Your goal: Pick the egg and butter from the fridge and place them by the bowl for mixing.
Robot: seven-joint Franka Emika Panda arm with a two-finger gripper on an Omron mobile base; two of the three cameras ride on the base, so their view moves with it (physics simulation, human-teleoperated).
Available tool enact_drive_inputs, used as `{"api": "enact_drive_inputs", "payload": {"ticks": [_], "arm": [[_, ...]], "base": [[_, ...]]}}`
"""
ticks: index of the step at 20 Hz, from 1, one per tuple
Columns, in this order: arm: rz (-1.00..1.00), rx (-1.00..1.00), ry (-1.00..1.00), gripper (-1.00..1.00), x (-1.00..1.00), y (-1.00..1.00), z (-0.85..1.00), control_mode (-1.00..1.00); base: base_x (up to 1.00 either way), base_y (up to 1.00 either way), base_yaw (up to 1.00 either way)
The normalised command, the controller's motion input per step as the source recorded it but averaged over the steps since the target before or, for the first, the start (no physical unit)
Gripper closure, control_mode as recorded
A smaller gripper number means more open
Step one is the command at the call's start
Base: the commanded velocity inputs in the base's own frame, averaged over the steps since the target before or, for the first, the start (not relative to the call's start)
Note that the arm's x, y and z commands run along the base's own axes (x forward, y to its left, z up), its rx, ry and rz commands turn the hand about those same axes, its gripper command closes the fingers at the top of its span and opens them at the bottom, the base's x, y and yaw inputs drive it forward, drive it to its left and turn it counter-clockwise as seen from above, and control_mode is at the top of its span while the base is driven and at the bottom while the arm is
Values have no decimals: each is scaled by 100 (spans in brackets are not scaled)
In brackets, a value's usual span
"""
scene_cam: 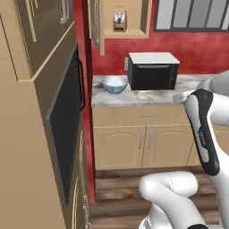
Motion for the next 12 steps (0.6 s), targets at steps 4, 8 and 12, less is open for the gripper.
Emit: {"api": "enact_drive_inputs", "payload": {"ticks": [4,8,12], "arm": [[0,0,0,100,0,0,0,100],[0,0,0,100,0,0,0,100],[0,0,0,100,0,0,0,100]], "base": [[66,0,16],[58,-22,27],[72,-25,14]]}}
